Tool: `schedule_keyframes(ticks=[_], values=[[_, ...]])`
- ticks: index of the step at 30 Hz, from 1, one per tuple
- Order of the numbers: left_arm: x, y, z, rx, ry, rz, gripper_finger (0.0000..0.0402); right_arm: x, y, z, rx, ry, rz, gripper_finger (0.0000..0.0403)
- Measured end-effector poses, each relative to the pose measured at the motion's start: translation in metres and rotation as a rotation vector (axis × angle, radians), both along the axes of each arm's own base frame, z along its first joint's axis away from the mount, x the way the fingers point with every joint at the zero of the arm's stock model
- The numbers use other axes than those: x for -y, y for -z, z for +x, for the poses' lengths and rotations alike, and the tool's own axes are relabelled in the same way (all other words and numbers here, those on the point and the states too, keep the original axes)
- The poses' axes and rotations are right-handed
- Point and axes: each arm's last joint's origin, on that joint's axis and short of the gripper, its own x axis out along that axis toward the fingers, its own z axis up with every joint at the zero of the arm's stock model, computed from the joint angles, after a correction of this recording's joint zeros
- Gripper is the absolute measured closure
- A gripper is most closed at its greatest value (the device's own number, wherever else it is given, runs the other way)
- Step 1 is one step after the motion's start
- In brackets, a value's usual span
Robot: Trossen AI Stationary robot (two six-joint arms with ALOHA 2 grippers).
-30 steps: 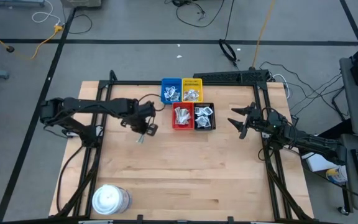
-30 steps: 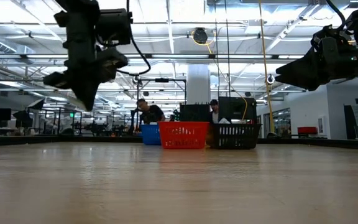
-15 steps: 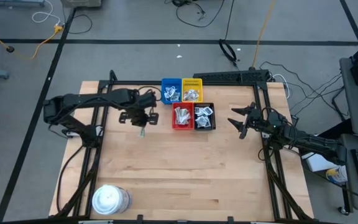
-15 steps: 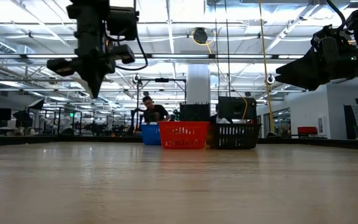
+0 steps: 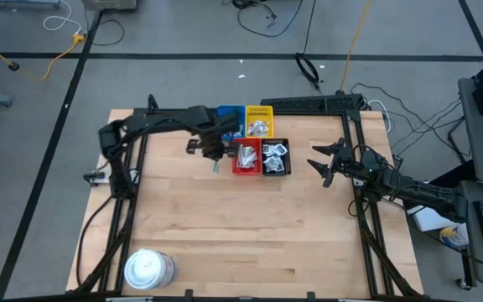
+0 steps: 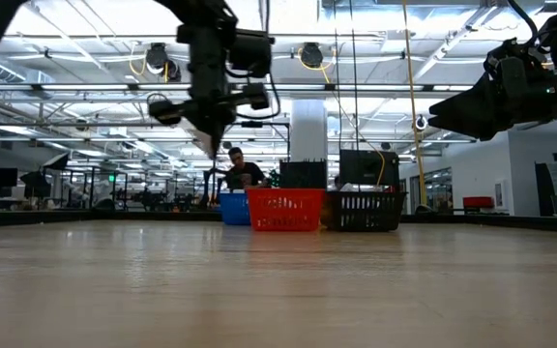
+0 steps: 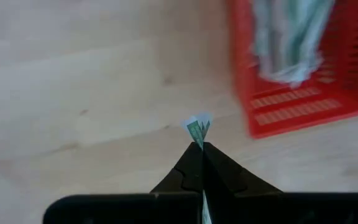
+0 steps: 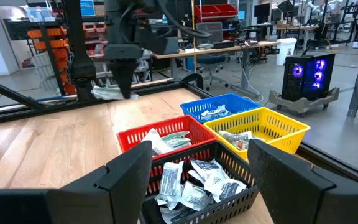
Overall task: Pick & Place First Aid Supplies
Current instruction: Put the bandage pack into the red bin
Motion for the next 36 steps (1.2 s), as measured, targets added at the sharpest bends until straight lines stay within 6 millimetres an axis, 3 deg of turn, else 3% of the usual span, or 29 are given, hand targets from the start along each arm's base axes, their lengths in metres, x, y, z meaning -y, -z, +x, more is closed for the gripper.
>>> schedule_keyframes(ticks=[12,17,28,36], values=[[-0.039,-0.013,0.057,0.077,0.042,0.041,0.0401,0.0,0.0,0.0,0.0,0.0,0.0,0.014],[-0.048,-0.013,0.065,0.082,0.038,0.074,0.0401,0.0,0.0,0.0,-0.001,0.0,0.0,0.014],[-0.049,0.026,0.086,0.055,0.051,0.09,0.0401,0.0,0.0,0.0,-0.001,0.0,0.0,0.014],[-0.051,0.027,0.088,0.073,0.053,0.107,0.0376,0.0,0.0,0.0,-0.001,0.0,0.0,0.014]])
